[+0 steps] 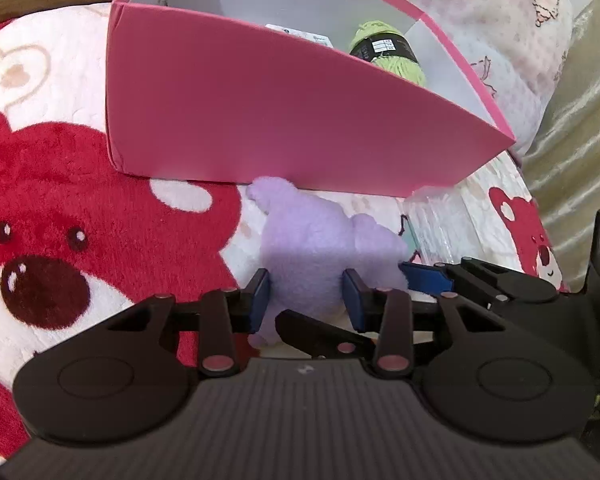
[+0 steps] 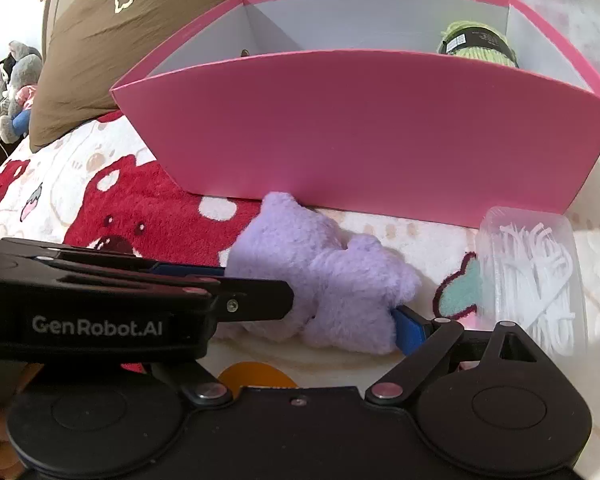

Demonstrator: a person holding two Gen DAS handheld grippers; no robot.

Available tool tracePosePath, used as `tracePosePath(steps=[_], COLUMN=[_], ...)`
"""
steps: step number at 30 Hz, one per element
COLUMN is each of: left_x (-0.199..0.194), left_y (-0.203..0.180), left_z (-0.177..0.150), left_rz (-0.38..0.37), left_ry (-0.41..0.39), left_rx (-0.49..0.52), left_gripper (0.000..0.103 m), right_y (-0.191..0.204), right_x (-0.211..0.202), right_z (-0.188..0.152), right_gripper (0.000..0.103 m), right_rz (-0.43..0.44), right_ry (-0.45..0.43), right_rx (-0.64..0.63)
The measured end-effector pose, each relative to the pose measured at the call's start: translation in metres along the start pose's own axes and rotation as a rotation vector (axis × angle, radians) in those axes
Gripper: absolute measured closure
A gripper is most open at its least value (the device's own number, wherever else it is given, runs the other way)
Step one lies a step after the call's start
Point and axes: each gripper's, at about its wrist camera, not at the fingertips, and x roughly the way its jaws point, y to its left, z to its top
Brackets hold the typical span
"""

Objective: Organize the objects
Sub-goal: 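Lower the left tool onto the lilac plush toy and close on it, then lift the lilac plush with the left tool and carry it over the box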

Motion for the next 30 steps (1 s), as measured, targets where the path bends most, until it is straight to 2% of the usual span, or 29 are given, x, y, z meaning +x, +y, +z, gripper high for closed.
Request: tracePosePath(steps=[11, 17, 20, 30], left_x=[-0.005, -0.013, -0.019, -0.044], left_y=[-0.009, -0.017, -0.024, -0.033], left_z=[0.006, 0.010, 0.016, 0.025], left_rz=[-0.001, 0.010, 0.021, 0.035], left_ry=[0.033, 0.024, 0.046, 0.106], left_rx=[0.005, 0.039, 0.095, 0.067], left_gripper=[0.065, 0.066, 0.065, 0.065], right_y=[0.006, 0.010, 0.012, 0.028], right_x=[-0.004, -0.009, -0.013, -0.044], right_z=[0.002, 0.006, 0.008, 0.016], right_gripper=[0.010, 0.009, 0.009, 0.009], right_rz=[-0.005, -0.011, -0.008, 0.004], right_ry=[-0.006, -0.021, -0.023, -0.039], right_rx=[-0.055, -0.077, -0.086, -0.120])
